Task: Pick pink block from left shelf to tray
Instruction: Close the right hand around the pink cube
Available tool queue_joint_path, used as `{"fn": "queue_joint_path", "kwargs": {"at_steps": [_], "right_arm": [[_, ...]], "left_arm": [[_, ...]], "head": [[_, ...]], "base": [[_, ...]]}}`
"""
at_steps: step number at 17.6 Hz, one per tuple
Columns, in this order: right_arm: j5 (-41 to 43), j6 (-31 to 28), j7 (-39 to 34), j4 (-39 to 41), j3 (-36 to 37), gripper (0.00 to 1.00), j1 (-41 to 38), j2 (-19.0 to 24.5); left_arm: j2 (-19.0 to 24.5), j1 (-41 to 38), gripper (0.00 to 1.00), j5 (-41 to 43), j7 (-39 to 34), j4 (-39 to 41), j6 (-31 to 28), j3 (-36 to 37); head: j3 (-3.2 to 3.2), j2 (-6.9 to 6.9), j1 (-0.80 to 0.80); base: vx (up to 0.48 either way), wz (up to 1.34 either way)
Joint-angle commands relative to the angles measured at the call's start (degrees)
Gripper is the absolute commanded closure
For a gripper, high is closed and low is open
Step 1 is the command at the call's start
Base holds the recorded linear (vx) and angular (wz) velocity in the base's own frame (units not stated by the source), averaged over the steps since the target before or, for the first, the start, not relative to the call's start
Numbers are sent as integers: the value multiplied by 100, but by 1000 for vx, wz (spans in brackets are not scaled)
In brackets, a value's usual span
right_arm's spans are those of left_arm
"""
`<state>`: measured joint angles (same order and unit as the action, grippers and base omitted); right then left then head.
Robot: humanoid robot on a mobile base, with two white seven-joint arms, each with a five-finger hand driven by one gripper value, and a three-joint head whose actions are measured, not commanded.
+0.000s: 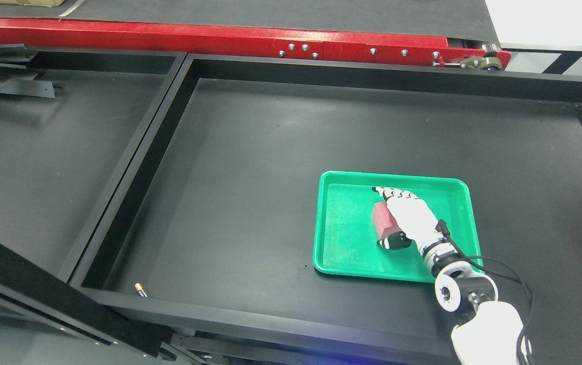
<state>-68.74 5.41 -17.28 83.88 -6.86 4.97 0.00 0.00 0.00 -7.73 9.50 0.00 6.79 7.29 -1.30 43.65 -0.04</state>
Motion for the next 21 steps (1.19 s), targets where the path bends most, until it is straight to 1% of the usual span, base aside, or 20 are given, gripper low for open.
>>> {"fn": "queue_joint_path", "kwargs": {"at_steps": [1, 5, 7, 8, 9, 10, 11, 12, 14, 15, 17, 19, 21], "right_arm": [[1, -5, -3, -196, 71, 14, -13, -100], [19, -13, -3, -196, 106, 29, -57, -100], [27, -13, -3, -196, 193, 42, -75, -100], [54, -22, -3, -196, 220, 54, -75, -100], [123, -14, 6, -188, 264, 62, -75, -100], [246, -13, 32, -187, 308, 74, -75, -100], [386, -13, 110, -187, 317, 89, -84, -100], [536, 13, 233, -179, 326, 97, -84, -100], [625, 74, 785, -161, 361, 99, -66, -100], [651, 83, 945, -126, 378, 99, -66, -100], [808, 266, 1025, 31, 553, 99, -84, -100], [1186, 495, 1130, 277, 677, 98, -145, -100], [1328, 916, 1349, 462, 835, 98, -285, -100]], "left_arm": [[100, -114, 0, 0, -1, 100, -3, 0], [100, -114, 0, 0, -1, 100, -3, 0], [100, -114, 0, 0, -1, 100, -3, 0], [100, -114, 0, 0, -1, 100, -3, 0], [100, -114, 0, 0, -1, 100, -3, 0], [100, -114, 0, 0, -1, 100, -3, 0], [100, -114, 0, 0, -1, 100, -3, 0], [100, -114, 0, 0, -1, 100, -3, 0], [100, -114, 0, 0, -1, 100, -3, 0], [100, -114, 0, 0, -1, 100, -3, 0], [100, -114, 0, 0, -1, 100, -3, 0], [100, -114, 0, 0, -1, 100, -3, 0], [100, -114, 0, 0, -1, 100, -3, 0]], "head": [[0, 0, 0], [0, 0, 0], [0, 0, 0], [0, 0, 0], [0, 0, 0], [0, 0, 0], [0, 0, 0], [0, 0, 0], [0, 0, 0], [0, 0, 0], [0, 0, 0], [0, 0, 0], [0, 0, 0]], "base": [[32, 1], [10, 0], [0, 0], [0, 0], [0, 0], [0, 0], [0, 0], [0, 0], [0, 0], [0, 0], [0, 0], [0, 0], [0, 0]]}}
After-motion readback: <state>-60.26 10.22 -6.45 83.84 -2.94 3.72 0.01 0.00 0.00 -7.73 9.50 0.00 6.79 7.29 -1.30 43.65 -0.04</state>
